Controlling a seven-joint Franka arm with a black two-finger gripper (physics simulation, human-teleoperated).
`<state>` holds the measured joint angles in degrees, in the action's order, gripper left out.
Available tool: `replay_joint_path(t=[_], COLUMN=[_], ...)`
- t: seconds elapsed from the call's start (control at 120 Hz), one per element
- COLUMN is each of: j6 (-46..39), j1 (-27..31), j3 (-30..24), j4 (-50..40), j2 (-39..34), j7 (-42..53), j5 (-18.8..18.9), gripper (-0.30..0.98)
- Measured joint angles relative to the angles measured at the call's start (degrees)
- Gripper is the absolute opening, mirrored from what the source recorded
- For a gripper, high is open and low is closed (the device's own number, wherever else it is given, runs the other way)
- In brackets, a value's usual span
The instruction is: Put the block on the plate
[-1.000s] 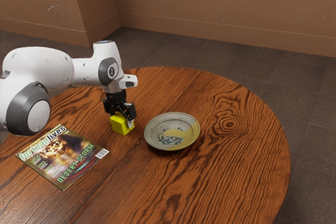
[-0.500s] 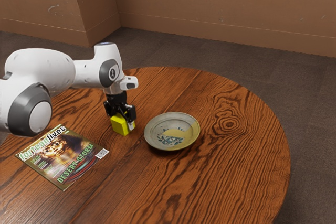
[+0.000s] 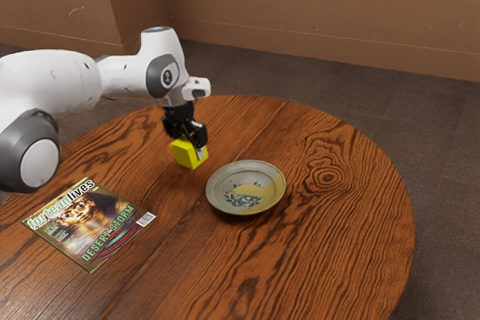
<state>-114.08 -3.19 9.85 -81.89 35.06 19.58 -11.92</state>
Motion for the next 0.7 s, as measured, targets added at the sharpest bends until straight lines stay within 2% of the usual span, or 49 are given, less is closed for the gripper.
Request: replay_joint_path(t=[0.258, 0.467, 0.7], j6=[1.37, 1.74, 1.39], j1=[-5.47, -7.11, -7.18], j3=[-3.17, -6.53, -7.12], j4=[-0.25, -0.47, -0.48], j2=[-3.59, -2.40, 0.92], j7=[0.06, 0.12, 0.19], j5=[0.21, 0.21, 0.23], gripper=[0.44, 0.44, 0.44])
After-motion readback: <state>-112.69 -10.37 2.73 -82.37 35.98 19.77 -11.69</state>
